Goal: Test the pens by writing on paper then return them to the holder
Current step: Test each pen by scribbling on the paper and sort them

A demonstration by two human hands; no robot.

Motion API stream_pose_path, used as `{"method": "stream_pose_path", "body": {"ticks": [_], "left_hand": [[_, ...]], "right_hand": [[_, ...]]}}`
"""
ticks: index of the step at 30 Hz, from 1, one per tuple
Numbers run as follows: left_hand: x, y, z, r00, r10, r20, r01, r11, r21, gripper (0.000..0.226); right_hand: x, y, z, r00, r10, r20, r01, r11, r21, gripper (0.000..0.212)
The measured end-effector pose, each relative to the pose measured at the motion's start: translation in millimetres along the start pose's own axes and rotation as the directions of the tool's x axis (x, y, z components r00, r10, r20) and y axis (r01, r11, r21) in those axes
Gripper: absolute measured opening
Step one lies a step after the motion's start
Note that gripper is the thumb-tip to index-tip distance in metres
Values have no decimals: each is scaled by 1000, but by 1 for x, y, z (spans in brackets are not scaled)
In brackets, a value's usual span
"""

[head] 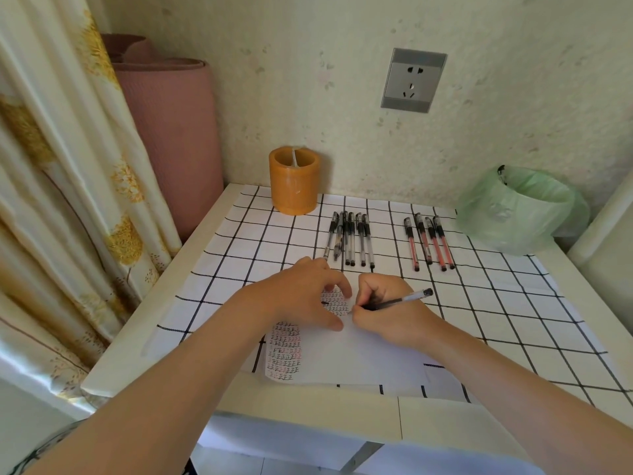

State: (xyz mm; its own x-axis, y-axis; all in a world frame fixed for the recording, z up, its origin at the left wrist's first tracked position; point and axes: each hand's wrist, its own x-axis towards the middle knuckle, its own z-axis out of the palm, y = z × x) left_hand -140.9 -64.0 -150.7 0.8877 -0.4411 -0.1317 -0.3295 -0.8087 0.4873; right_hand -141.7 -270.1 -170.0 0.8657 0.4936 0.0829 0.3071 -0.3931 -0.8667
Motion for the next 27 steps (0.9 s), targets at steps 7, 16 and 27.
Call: {"method": "stream_pose_path", "body": {"ticks": [7,16,27], "left_hand": [[-1,2,-1,1000,-5,6,5,1000,-2,50],[-1,2,-1,1000,2,3,-2,1000,7,51],[1,-1,0,1000,-4,-1,4,1000,-13,51]], "right_hand": [[1,1,2,1000,-21,3,21,1000,-16,22],[3,2,1,999,-11,40,11,1000,-5,20],[1,-1,1,999,-5,39,6,1000,-11,28]]}}
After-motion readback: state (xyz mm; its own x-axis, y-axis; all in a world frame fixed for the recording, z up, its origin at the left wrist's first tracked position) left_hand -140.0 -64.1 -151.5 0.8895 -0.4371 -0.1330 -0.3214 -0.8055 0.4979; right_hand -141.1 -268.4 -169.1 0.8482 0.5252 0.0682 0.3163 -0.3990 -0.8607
